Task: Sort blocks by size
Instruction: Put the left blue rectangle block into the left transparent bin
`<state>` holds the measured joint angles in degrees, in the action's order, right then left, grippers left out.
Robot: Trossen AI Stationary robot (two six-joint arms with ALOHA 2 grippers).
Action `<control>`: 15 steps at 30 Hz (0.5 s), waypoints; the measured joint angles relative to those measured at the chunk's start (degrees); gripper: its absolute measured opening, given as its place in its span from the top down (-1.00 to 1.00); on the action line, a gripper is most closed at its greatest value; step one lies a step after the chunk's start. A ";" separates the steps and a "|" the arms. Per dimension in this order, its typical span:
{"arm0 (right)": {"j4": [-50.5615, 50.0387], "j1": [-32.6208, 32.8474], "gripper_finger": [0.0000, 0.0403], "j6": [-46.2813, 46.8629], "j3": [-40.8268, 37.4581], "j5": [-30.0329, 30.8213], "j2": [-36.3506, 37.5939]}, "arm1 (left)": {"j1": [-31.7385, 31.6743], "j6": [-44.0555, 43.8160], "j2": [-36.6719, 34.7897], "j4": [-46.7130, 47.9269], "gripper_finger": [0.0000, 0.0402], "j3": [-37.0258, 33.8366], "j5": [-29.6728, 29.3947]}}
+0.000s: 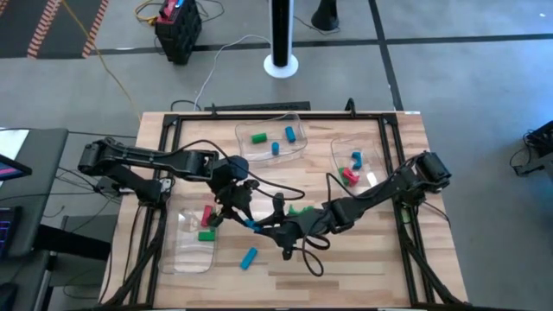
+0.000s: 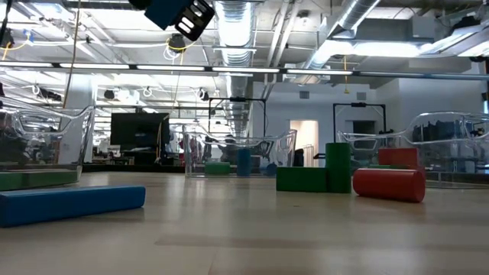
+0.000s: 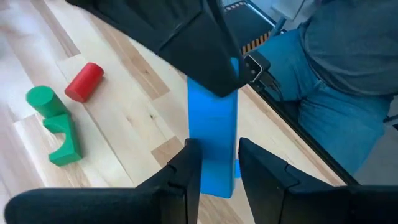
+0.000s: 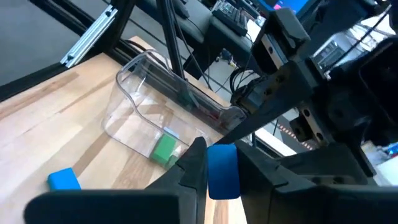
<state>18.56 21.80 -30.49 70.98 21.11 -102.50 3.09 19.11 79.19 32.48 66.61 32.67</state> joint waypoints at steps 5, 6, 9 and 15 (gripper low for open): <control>-0.49 -0.59 0.53 3.84 0.00 1.42 0.00 | 0.07 0.02 -2.42 0.26 0.48 0.00 -2.28; -0.59 -0.63 0.53 4.74 0.00 2.22 0.00 | 0.09 0.07 -3.13 0.32 0.48 0.00 -3.89; -0.78 -0.88 0.54 6.95 0.00 4.31 0.02 | 0.35 1.11 -6.04 1.40 0.47 0.00 -10.81; 0.00 -2.19 0.54 10.94 0.00 6.48 0.10 | 3.02 1.27 -11.28 3.85 0.47 -0.04 -25.61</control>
<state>18.55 19.61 -19.54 70.98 27.59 -102.40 6.12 20.39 67.92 36.33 66.57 7.06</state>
